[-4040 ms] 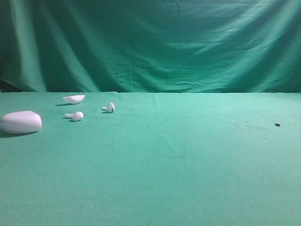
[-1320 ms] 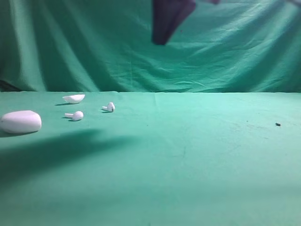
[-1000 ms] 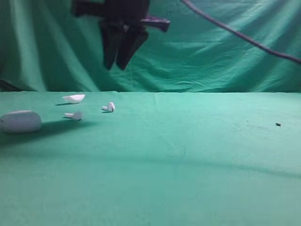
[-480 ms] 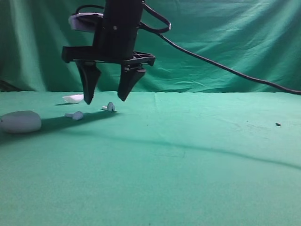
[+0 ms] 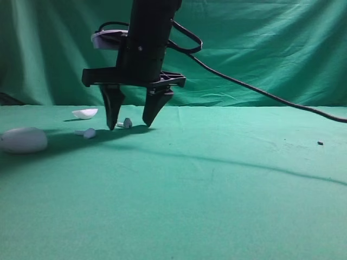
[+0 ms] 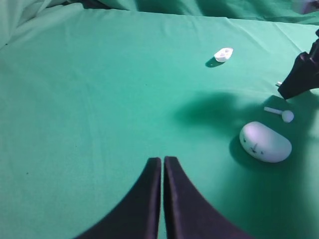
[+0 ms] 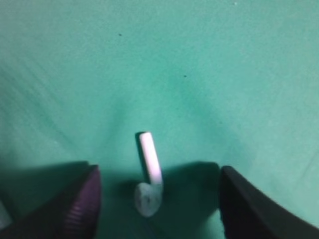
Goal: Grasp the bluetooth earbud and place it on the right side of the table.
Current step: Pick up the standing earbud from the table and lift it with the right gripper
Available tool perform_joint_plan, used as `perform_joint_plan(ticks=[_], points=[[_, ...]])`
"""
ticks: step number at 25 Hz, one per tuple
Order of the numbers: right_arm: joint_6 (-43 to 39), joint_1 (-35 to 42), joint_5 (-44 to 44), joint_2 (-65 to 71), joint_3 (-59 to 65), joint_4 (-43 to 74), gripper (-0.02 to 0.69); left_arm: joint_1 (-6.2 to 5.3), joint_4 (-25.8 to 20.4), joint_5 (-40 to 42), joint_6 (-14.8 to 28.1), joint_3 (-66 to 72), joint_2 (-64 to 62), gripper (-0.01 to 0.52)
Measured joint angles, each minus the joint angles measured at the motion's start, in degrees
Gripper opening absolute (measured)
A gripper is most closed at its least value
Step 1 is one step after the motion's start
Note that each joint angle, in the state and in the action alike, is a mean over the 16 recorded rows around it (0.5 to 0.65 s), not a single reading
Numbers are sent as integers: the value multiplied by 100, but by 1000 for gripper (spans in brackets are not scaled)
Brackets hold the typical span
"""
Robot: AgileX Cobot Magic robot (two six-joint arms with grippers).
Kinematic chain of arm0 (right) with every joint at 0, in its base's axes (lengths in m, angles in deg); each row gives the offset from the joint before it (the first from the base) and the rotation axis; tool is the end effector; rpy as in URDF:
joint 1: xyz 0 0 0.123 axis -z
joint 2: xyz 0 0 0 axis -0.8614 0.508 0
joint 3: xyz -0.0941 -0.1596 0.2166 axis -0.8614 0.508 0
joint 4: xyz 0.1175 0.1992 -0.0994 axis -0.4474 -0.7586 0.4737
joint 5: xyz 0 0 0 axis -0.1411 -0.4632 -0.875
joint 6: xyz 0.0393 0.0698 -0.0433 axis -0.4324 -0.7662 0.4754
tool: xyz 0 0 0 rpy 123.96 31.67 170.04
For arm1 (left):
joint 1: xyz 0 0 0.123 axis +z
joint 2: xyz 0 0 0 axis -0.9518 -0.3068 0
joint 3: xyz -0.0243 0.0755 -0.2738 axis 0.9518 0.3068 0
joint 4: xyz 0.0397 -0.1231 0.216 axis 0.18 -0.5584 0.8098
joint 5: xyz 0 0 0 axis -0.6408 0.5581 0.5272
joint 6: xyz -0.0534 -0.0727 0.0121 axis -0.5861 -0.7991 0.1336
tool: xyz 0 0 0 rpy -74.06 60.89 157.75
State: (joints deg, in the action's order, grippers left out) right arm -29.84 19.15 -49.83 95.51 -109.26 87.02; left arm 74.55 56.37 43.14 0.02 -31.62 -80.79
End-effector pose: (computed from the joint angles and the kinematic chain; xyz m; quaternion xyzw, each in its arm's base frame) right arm 0.3991 0.3329 0.1624 -0.3559 0.9094 0.0462 0.2103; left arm 0.0529 -0.0019 0.1770 -0.0247 0.7935 -0.0221 0.6077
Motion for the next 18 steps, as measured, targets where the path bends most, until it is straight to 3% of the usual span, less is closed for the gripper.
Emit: perform_joint_plan(ticks=[11,18], points=[[92,3,-53,3,-32,-53,116,0,0,0,0,0,0,0],[171,3,-370,-425,-40,-1,79,0,0,0,0,0,0,0]])
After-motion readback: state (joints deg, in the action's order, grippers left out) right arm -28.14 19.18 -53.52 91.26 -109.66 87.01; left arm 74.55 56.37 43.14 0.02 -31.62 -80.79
